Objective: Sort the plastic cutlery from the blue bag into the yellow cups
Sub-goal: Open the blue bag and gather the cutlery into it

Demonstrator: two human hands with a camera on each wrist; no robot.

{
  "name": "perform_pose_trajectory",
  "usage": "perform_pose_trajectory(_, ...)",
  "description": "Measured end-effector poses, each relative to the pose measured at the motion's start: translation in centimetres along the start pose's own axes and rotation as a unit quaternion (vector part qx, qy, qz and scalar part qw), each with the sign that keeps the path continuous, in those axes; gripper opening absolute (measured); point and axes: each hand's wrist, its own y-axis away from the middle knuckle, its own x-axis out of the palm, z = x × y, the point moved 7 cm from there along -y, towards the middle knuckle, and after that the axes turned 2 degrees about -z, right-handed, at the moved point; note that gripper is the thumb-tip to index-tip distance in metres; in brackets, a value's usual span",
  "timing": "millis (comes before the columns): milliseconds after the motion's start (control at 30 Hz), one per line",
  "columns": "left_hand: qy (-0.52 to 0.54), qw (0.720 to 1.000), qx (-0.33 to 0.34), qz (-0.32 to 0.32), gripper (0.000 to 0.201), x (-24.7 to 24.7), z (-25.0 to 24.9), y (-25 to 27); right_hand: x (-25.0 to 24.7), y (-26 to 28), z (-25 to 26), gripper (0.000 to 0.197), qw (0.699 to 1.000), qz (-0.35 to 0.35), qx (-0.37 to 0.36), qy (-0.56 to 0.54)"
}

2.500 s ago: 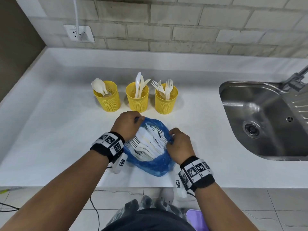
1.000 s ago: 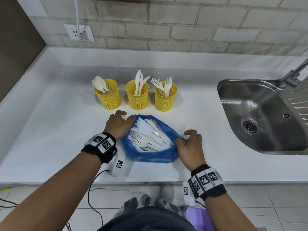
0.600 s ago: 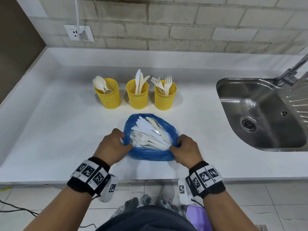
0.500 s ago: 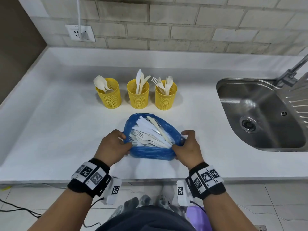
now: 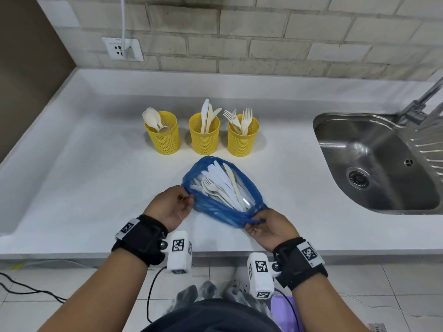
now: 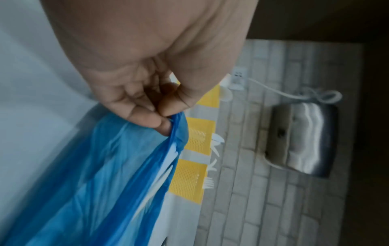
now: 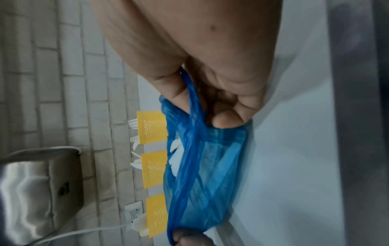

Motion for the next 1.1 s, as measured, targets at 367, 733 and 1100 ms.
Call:
perform_pose_trajectory(367, -0.211, 0.976, 0.052, 0.019, 0.058, -0.4, 2.6, 2.3, -0.1, 1.5, 2.1, 0.016, 0.935, -0.050, -0.222, 0.272)
perform_pose_trajectory(733, -0.250, 0.955, 0.161, -0.019, 0.039, -0.9, 0.4, 3.1, 1.7, 1.2, -2.3, 0.007, 0.925, 0.022, -0.165, 0.341)
perform_pose_trajectory(1100, -0.605, 0.602, 0.511, 0.101, 0.043, 3.6, -0.4, 8.5, 6.0, 5.9, 2.9, 0.038, 0.642, 0.019, -0.510, 0.572)
